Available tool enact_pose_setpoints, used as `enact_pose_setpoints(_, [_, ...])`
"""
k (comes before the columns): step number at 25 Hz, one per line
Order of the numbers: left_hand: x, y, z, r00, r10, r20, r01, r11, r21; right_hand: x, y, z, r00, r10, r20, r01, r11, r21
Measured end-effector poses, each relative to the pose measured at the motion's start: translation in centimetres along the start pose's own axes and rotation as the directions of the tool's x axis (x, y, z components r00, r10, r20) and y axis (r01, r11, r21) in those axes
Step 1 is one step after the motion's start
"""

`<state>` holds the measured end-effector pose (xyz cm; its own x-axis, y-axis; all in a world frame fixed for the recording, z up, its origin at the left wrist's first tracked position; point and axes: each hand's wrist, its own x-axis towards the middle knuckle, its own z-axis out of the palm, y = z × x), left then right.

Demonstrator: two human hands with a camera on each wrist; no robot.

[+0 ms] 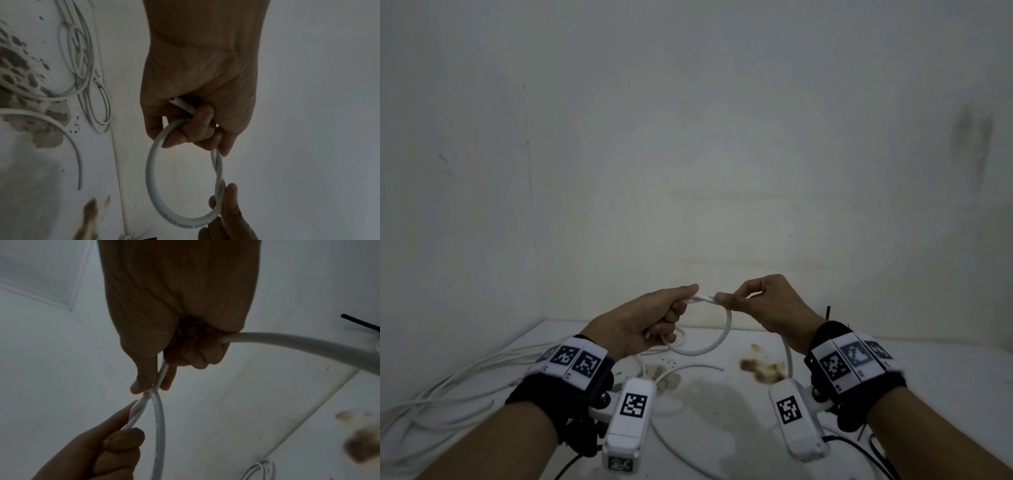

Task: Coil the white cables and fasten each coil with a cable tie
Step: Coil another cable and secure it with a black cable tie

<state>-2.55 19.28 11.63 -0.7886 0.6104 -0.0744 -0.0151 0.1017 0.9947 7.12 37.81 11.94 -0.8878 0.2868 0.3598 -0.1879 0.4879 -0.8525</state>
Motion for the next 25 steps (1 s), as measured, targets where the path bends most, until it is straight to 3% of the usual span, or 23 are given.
enact_pose_setpoints(5, [0.5,-0.4,-0.3,1.0,0.002,-0.02,-0.005,0.993,-0.121,0.7,0.6,0.8,0.996,-0.028,-0.09,0.028,1.0,0.001])
enact_pose_setpoints(8, [1.0,0.0,-2.4,0.996,0.048,-0.077,-0.075,0.912,-0.403,0.6,1.9,-0.4,0.989,-0.048,-0.138,0.041,0.998,-0.053])
enact_pose_setpoints(12, [1.5,0.6,-4.6,0.988,0.117,-0.097,-0.152,0.718,-0.68,-0.7,5.3,-1.7,0.995,0.091,0.04,-0.089,0.994,-0.063])
enact_pose_setpoints(15, [2.4,0.9,-4.1,0.971,0.169,-0.172,-0.24,0.612,-0.753,-1.7,6.6,-0.6,0.97,0.2,0.139,-0.144,0.93,-0.339])
enact_pose_setpoints(18, [3.2,1.0,-3.3,0.957,0.191,-0.219,-0.29,0.639,-0.712,-2.5,6.0,0.0,0.998,0.024,-0.06,-0.057,0.771,-0.634])
enact_pose_setpoints(20, [3.7,0.6,-2.5,0.952,0.212,-0.222,-0.307,0.666,-0.68,-3.3,4.2,0.6,0.99,-0.087,-0.109,-0.031,0.623,-0.782])
enact_pose_setpoints(22, [4.0,0.2,-1.2,0.951,0.239,-0.194,-0.306,0.674,-0.672,-4.2,2.3,1.5,0.986,-0.163,-0.026,0.069,0.551,-0.832])
enact_pose_setpoints(25, [4.1,-0.6,1.5,0.957,0.253,-0.141,-0.284,0.719,-0.634,-5.3,-0.5,3.0,0.96,-0.244,0.133,0.247,0.527,-0.813])
